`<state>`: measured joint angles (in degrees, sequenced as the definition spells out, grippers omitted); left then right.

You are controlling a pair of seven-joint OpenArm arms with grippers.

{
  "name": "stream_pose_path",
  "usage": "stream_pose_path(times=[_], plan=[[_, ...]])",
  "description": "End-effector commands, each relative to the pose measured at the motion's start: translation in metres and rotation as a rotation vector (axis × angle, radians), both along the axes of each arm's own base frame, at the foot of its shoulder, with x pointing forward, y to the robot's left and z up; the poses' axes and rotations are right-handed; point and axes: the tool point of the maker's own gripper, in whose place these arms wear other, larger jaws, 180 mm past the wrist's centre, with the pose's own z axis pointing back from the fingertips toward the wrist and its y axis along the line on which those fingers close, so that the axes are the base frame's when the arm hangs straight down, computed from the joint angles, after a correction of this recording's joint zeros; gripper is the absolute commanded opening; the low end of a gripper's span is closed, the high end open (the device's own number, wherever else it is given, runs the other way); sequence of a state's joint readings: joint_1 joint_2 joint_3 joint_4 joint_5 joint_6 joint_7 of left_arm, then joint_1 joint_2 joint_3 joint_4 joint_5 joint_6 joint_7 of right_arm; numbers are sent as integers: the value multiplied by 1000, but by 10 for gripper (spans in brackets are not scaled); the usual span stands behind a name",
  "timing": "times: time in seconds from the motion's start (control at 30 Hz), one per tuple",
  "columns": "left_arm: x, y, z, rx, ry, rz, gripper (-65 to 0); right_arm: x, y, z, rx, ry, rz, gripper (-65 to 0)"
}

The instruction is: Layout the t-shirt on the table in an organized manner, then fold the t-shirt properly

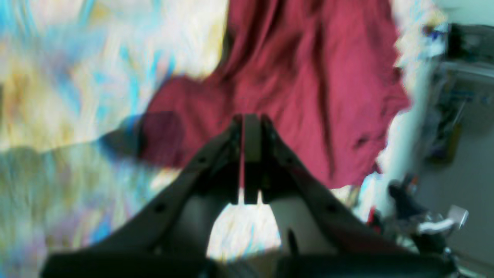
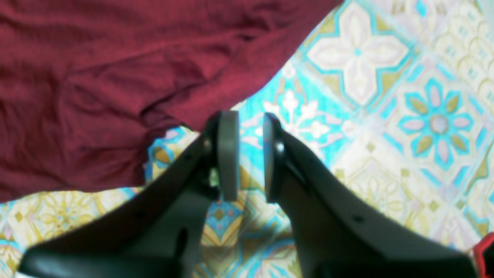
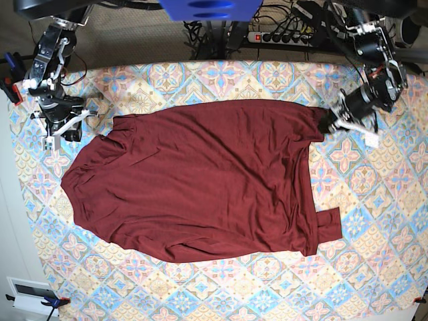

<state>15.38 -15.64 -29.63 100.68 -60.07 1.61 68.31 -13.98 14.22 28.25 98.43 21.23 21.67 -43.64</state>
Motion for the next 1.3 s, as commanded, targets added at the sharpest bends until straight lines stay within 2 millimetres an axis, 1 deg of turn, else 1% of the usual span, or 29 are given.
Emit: stream_pose_path(times=[0.0,0.03,0.1,0.13,0.2,0.27,0.37,0.47,0.57,0.67,0.77,0.83,0.87,0.9,0.93,1.03,1.07,1.17,1.27], plan=[[1,-2,11,-19,-40,-4,-582,10,-4,16,-15,-58,8,-549],[-5,-5,10,-44,-32,-1,-555,11,-4,17,-15,-59,8,-549],[-14,-1,4,-74,-11,30,-488,11,-4,17,-14,-61,9,-549],[-18,-1,-3,-102,7,57,-450,12,-4,17,-14,-62,9,-549],[-23,4,-17,-132,45,101,-379,14,5,14,-8,-56,32,-549],[-29,5,-33,-170,92,129,-336,15,11,12,-3,-51,49,-549],[-27,-1,-45,-216,116,155,-330,15,12,12,-2,-50,51,-549],[-23,-1,-52,-238,128,175,-330,15,12,12,-2,-49,53,-549],[-11,4,-60,-250,123,218,-330,15,13,12,-2,-51,53,-550],[-1,4,-71,-292,145,244,-330,15,13,12,-2,-51,53,-550],[9,4,-77,-310,156,256,-330,15,12,13,-3,-52,53,-550],[15,5,-79,-297,161,254,-345,16,13,14,-5,-56,54,-550],[18,6,-78,-288,158,251,-364,16,13,14,-5,-56,54,-550],[21,6,-77,-284,154,248,-397,16,13,15,-6,-58,55,-550],[25,6,-75,-284,146,246,-439,16,13,15,-6,-58,55,-550],[43,6,-63,-288,103,240,-613,16,13,15,-6,-58,55,-550],[50,8,-58,-285,85,237,-650,16,13,15,-6,-58,55,-550],[72,10,-41,-284,31,228,-641,14,13,14,-6,-54,57,-550],[98,20,-17,-268,-37,220,-650,13,14,13,-4,-51,56,-550]])
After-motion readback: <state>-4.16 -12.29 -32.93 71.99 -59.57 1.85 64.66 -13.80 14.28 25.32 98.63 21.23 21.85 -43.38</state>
